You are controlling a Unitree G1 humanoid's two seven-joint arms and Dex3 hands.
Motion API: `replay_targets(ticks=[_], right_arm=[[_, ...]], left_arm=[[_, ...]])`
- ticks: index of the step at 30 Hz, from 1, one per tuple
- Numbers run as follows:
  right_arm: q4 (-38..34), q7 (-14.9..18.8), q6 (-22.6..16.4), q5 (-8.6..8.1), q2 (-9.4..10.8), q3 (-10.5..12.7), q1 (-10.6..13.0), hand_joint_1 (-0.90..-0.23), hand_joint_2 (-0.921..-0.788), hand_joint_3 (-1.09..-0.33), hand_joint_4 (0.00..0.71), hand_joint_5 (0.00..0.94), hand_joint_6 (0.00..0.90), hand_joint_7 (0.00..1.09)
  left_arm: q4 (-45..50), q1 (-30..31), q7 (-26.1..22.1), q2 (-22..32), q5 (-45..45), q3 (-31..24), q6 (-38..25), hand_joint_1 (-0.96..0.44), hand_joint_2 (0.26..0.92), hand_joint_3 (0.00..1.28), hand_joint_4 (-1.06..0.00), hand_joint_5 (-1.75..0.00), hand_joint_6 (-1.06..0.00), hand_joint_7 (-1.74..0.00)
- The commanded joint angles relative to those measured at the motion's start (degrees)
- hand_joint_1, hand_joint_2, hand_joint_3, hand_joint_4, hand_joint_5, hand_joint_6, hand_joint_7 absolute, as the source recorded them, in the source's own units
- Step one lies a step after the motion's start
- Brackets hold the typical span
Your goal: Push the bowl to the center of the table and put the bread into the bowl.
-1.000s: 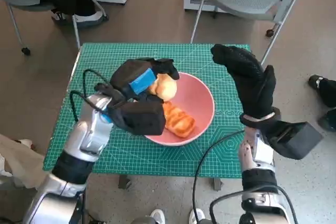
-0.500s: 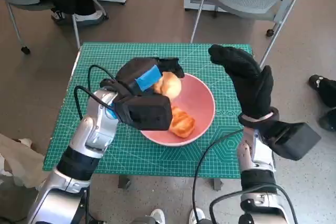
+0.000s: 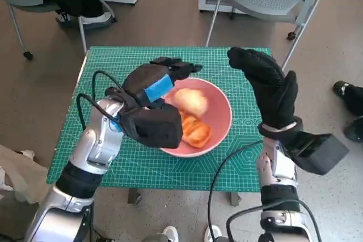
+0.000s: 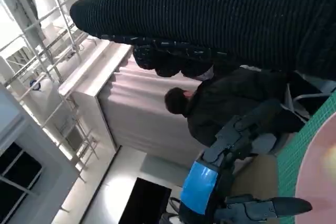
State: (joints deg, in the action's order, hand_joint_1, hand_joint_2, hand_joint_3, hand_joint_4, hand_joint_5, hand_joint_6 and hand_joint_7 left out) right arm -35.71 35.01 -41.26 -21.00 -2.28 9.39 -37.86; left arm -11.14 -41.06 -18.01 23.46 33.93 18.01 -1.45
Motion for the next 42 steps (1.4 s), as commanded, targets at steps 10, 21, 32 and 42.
replay_targets(ticks=[10, 21, 32, 42], right_arm=[[0.8, -0.2, 1.7, -0.18, -0.4, -0.3, 0.7, -0.702, -0.921, -0.928, 0.136, 0.000, 0.017, 0.43], [7.2, -1.3, 5.4, -0.96, -1.3, -0.3, -0.1, -0.704, -0.921, -0.925, 0.115, 0.001, 0.000, 0.42], [9.8, -0.2, 5.9, -1.46, -2.3, -0.2, -2.5, -0.712, -0.921, -0.888, 0.129, 0.007, 0.004, 0.42], [6.6, 2.2, 1.8, -2.03, -2.6, -0.1, -4.9, -0.714, -0.921, -0.872, 0.106, 0.000, 0.000, 0.41]], left_arm=[[-8.3, 1.9, 8.0, 1.1, -8.6, -6.0, 17.9, -0.82, 0.916, 0.30, 0.00, 0.00, -0.08, 0.00], [-15.6, 1.8, -5.8, -8.4, -44.5, -19.5, 27.0, -0.80, 0.921, 0.46, 0.00, 0.00, -0.03, 0.00], [-14.4, 2.7, -8.1, -9.7, -50.5, -24.7, 32.5, -0.75, 0.921, 0.41, 0.00, 0.00, 0.00, 0.00], [-11.8, 3.6, -10.4, -10.8, -53.8, -26.6, 34.1, -0.73, 0.921, 0.43, 0.00, 0.00, -0.02, -0.01]])
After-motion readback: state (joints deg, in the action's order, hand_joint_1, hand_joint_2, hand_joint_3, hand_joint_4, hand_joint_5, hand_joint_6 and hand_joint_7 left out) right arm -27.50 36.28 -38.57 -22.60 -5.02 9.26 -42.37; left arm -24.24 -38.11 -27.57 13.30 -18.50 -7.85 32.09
